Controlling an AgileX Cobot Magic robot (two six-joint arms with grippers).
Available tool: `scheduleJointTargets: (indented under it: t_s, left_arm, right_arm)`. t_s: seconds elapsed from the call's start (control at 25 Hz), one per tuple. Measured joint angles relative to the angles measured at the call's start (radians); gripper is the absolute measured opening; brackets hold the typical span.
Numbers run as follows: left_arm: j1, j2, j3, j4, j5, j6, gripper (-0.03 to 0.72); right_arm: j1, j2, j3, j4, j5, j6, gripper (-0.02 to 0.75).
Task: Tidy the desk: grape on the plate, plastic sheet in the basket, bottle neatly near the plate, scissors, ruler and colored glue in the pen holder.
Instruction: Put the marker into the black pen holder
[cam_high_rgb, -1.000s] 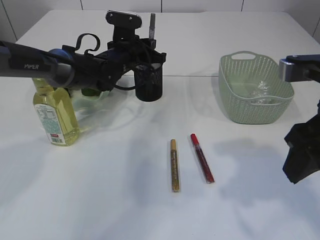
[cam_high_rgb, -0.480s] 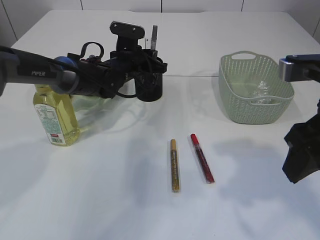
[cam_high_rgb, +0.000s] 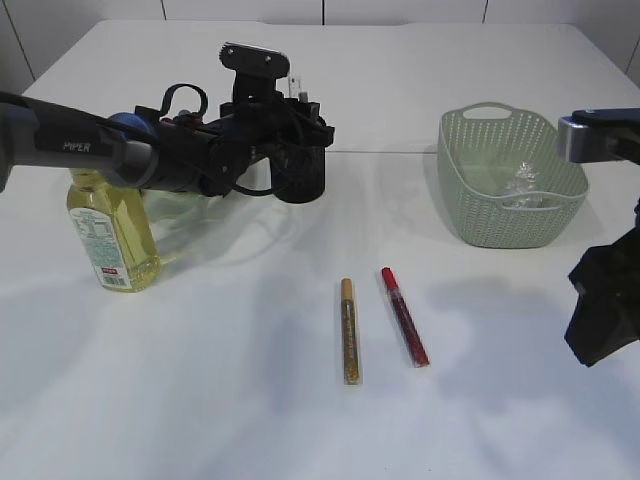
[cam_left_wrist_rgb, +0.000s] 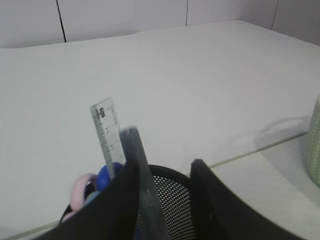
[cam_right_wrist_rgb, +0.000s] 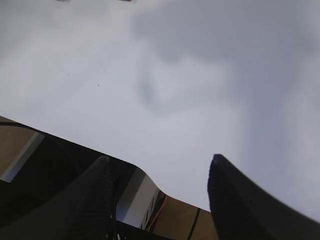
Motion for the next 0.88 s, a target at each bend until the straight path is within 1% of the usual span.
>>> scheduleJointTargets:
  t_s: [0.12,0.24,0.32,0.6,0.88]
  left_arm:
    - [0.000,0.000,0.000,-0.005,0.000,0.000,0.276]
    - [0.000,0.000,0.000,-0.007,0.006,0.000,0.283]
    - [0.000,-0.013,0.000,-0.011,0.044,0.000,0.286]
    - [-0.015,-0.159,0.000,-0.017,0.345,0.000,0.286]
    - [-0.017,-0.334,0.000,-0.095,0.710,0.000,0.286]
  right_arm:
    - [0.000,0.000,0.000,0.002,0.000,0.000,0.475]
    - [0.000,0.000,0.000,0.004,0.000,0.000,0.475]
    - [0.000,0.000,0.000,0.005,0.000,0.000,0.475]
    - [0.000,0.000,-0.004,0.048,0.000,0.000,0.475]
    - [0.000,0.000,-0.053,0.069,0.000,-0.044,0.475]
